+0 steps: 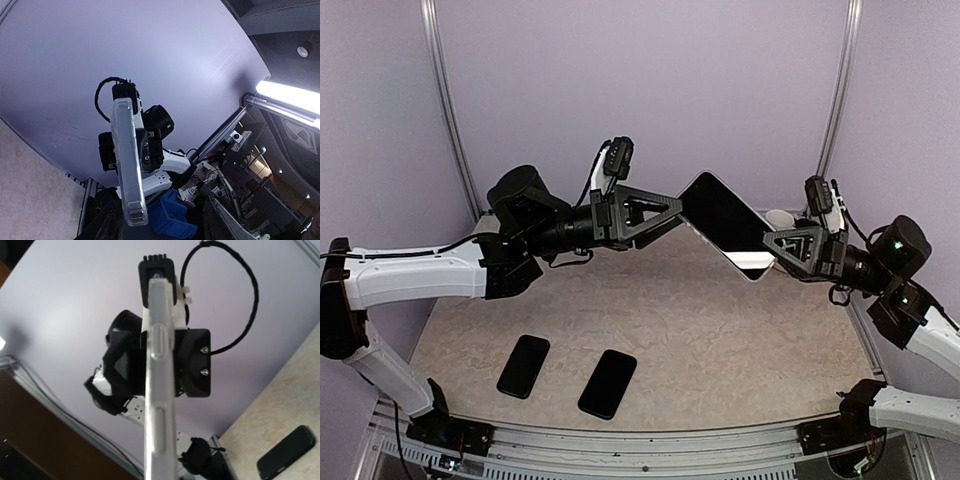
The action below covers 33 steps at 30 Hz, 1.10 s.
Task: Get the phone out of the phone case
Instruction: Remove the bottom left corner of the phone case.
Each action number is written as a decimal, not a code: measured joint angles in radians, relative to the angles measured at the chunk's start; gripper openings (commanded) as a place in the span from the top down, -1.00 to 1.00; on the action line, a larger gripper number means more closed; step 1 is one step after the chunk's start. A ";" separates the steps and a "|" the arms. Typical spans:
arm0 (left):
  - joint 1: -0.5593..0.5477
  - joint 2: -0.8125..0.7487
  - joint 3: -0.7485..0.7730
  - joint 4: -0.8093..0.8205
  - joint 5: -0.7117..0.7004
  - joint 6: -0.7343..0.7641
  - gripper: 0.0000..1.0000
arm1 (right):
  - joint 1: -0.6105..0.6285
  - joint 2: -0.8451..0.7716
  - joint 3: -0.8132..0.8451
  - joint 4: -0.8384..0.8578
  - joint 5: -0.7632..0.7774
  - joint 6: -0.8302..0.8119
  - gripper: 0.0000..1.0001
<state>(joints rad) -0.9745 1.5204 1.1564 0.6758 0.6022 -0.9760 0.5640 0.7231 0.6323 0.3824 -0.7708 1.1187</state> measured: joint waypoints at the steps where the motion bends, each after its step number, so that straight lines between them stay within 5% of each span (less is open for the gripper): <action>1: 0.000 -0.005 -0.006 0.014 0.008 -0.005 0.08 | 0.000 -0.002 -0.005 0.015 -0.008 0.008 1.00; 12: -0.018 -0.022 -0.019 0.087 0.076 -0.011 0.36 | 0.000 -0.003 -0.042 0.161 -0.088 0.108 1.00; 33: -0.029 -0.034 -0.019 0.082 0.096 0.019 0.75 | 0.000 0.003 -0.027 0.184 -0.158 0.126 1.00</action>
<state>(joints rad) -1.0031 1.4868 1.1374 0.7574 0.6983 -0.9569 0.5640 0.7265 0.6052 0.5663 -0.9291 1.2449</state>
